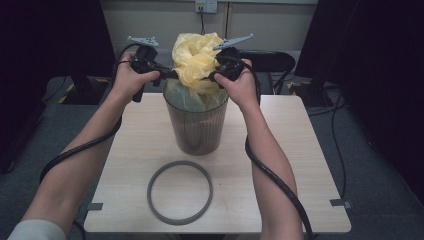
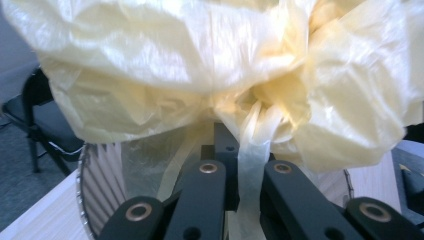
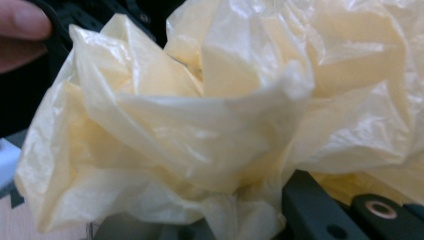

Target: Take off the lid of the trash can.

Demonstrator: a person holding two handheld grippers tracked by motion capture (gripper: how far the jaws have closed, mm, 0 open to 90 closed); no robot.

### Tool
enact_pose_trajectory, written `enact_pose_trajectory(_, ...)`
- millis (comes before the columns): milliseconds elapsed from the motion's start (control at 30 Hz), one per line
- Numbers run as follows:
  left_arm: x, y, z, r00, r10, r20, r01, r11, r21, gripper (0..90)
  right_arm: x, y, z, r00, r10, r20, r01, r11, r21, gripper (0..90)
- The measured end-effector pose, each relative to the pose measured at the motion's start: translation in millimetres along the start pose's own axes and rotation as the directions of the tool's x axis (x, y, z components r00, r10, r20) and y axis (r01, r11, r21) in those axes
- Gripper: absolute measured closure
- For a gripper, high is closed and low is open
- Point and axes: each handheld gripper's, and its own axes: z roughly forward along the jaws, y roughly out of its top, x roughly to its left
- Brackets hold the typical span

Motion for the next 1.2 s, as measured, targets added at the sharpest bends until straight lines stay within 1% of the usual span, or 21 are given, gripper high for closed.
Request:
enact_pose_trajectory(67,-1.1,0.5,-0.9,0.9998,-0.001,-0.021,0.001,0.9999,0.012,89.8,2.4,0.9,4.1,0.9996,-0.026,0.006,0.026,0.999,0.028,86.8)
enact_pose_trajectory(133,-2.1,1.2,-1.3,0.9997,-0.008,-0.023,0.008,0.9999,0.007,89.9,5.5,0.8,8.4,0.9968,-0.075,0.027,0.073,0.995,0.064,84.1)
enact_pose_trajectory(200,-3.3,1.9,1.2,0.9998,-0.016,-0.01,0.016,0.9998,0.012,89.8,8.8,-0.5,11.2,0.9903,-0.129,0.051,0.125,0.989,0.081,73.0)
enact_pose_trajectory(267,-5.3,3.0,4.1,0.9998,-0.007,-0.016,0.008,0.9992,0.038,89.9,9.5,-3.7,14.1,0.988,-0.14,0.067,0.133,0.986,0.101,59.2)
enact_pose_trajectory(300,-6.2,3.2,5.4,0.9999,-0.004,-0.015,0.005,0.9989,0.047,89.8,9.2,-5.5,15.9,0.9867,-0.152,0.058,0.144,0.983,0.116,54.7)
enact_pose_trajectory(367,-7.2,3.3,9.5,0.9999,-0.012,0.003,0.011,0.9984,0.056,89.9,7.9,-9.2,20.2,0.9852,-0.16,0.062,0.15,0.978,0.142,42.2)
enact_pose_trajectory(400,-7.9,3.3,12.0,0.9998,-0.019,0.01,0.019,0.9984,0.054,89.8,7.7,-10.8,22.9,0.9864,-0.155,0.055,0.146,0.978,0.15,38.4)
enact_pose_trajectory(467,-9.4,4.2,17.1,0.9996,-0.016,0.023,0.015,0.998,0.061,89.9,8.7,-12.7,27.3,0.9847,-0.167,0.051,0.158,0.977,0.143,34.0)
enact_pose_trajectory(500,-9.9,4.6,19.7,0.9995,-0.015,0.029,0.013,0.9978,0.066,89.9,9.2,-13.4,29.5,0.9858,-0.162,0.045,0.153,0.977,0.149,31.9)
enact_pose_trajectory(567,-10.6,5.1,23.1,0.9987,-0.027,0.044,0.023,0.9972,0.071,89.9,8.7,-14.7,33.3,0.9874,-0.155,0.033,0.149,0.978,0.147,30.4)
enact_pose_trajectory(600,-11.4,5.5,25.3,0.9974,-0.037,0.062,0.033,0.9968,0.073,90.0,8.0,-15.0,34.1,0.988,-0.152,0.029,0.146,0.978,0.148,29.0)
enact_pose_trajectory(700,-13.3,6.6,28.8,0.9952,-0.043,0.088,0.037,0.9966,0.073,90.0,3.4,-15.1,35.3,0.9898,-0.142,0.013,0.138,0.979,0.153,27.4)
enact_pose_trajectory(767,-11.1,7.1,28.1,0.9923,-0.064,0.106,0.059,0.9971,0.048,90.0,0.8,-15.4,34.8,0.9912,-0.132,-0.011,0.132,0.981,0.143,30.2)
enact_pose_trajectory(867,-7.5,7.0,26.1,0.9844,-0.093,0.149,0.095,0.9955,0.0,90.0,-2.5,-16.8,33.0,0.9924,-0.104,-0.066,0.11,0.988,0.107,42.3)
enact_pose_trajectory(900,-7.3,7.1,25.9,0.9831,-0.095,0.156,0.099,0.995,-0.014,90.0,-2.4,-17.4,33.4,0.9917,-0.108,-0.07,0.115,0.987,0.113,46.0)
enact_pose_trajectory(933,-7.6,7.5,26.5,0.9809,-0.098,0.168,0.103,0.9945,-0.021,90.0,-2.1,-18.2,34.4,0.99,-0.115,-0.082,0.125,0.984,0.124,55.3)
enact_pose_trajectory(1000,-10.3,7.4,29.4,0.9814,-0.096,0.167,0.101,0.9947,-0.022,90.0,-1.1,-19.1,37.5,0.9893,-0.117,-0.087,0.128,0.982,0.136,69.4)
enact_pose_trajectory(1033,-11.1,6.8,30.6,0.9815,-0.098,0.165,0.103,0.9943,-0.026,90.0,-1.2,-19.0,38.6,0.9897,-0.1,-0.102,0.113,0.986,0.125,77.5)
enact_pose_trajectory(1067,-11.4,6.2,30.8,0.9816,-0.104,0.16,0.111,0.9933,-0.033,90.0,-1.7,-19.4,39.2,0.9905,-0.083,-0.11,0.094,0.99,0.105,82.2)
enact_pose_trajectory(1133,-11.5,4.6,29.7,0.9814,-0.105,0.161,0.114,0.9922,-0.049,90.0,-3.0,-21.6,39.0,0.9902,-0.062,-0.125,0.073,0.994,0.085,86.9)
enact_pose_trajectory(1200,-11.7,3.5,27.1,0.9819,-0.107,0.156,0.119,0.9902,-0.072,88.6,-4.0,-22.9,36.1,0.9915,-0.029,-0.127,0.037,0.997,0.064,88.5)
